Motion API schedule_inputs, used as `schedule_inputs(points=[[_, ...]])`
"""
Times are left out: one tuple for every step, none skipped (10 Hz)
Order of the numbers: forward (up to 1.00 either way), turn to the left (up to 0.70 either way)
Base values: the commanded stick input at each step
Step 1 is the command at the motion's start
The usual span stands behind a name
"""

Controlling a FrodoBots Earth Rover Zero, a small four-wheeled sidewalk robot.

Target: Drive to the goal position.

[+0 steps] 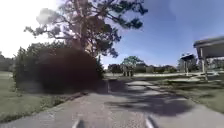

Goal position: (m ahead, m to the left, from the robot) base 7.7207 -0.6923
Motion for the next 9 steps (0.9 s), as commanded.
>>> schedule_inputs(points=[[0.70,0.00],[0.70,0.00],[0.70,0.00],[0.70,0.00],[0.70,0.00],[0.70,0.00],[0.70,0.00],[0.70,0.00],[0.70,0.00]])
